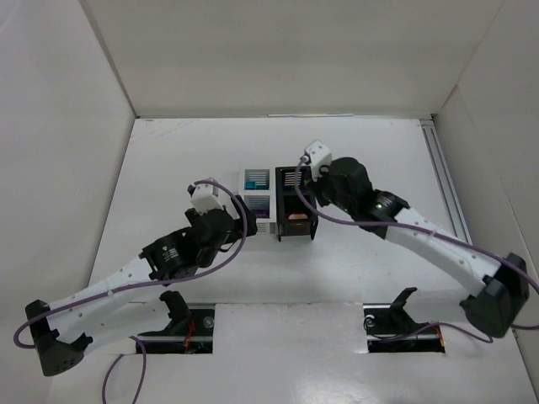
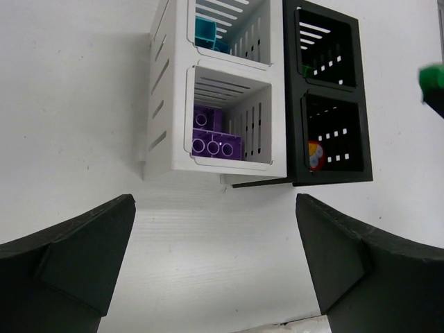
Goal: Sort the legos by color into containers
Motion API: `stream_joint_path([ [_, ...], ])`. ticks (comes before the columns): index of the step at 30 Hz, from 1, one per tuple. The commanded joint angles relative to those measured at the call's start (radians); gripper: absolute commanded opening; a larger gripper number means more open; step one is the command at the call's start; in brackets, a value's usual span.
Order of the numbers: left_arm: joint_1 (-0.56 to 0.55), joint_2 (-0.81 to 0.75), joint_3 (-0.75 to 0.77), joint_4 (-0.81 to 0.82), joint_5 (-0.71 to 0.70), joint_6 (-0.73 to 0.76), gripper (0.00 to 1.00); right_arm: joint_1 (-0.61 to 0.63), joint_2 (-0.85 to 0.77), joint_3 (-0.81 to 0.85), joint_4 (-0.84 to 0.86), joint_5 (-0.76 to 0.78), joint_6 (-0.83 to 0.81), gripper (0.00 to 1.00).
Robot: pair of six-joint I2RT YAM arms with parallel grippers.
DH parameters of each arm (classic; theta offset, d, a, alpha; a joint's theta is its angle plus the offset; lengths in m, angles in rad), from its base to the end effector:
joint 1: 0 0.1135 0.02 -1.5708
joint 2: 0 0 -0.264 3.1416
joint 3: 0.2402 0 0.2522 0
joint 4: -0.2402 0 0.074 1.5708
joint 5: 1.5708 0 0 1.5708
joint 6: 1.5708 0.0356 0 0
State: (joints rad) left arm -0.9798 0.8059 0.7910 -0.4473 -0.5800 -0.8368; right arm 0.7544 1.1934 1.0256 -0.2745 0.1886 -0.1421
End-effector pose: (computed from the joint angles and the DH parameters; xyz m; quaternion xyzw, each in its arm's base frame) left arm 0.1142 -0.1352 0.3140 -0.0919 0.8234 -0.2481 0.5019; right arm 0.2033 0.1819 0.3305 -0.3192 0.7800 0.0846 0.5316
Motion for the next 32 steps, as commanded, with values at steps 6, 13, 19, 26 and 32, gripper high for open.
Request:
stream_joint_path([
  [6,0.036,-0.005,0.019,-0.048,-0.026,-0.027,1.0,-0.035,0.31,0.235,0.04,-0.04,-0.086,0.39],
  [13,0.171,0.07,0.06,-0.019,0.022,-0.013,1.0,-0.062,0.229,0.263,-0.003,-0.011,-0.099,1.0],
  [19,0.433,0.147,0.088,0.047,0.179,0.073,1.0,-0.239,0.0,0.108,-0.083,0.063,-0.036,1.0],
  [26,0.619,0.179,0.048,0.092,0.255,0.073,1.0,-0.403,-0.242,-0.074,-0.218,0.239,-0.036,1.0],
  [32,0.619,0.179,0.057,0.079,0.224,0.064,1.0,-0.446,-0.359,-0.17,-0.135,0.2,-0.063,1.0],
])
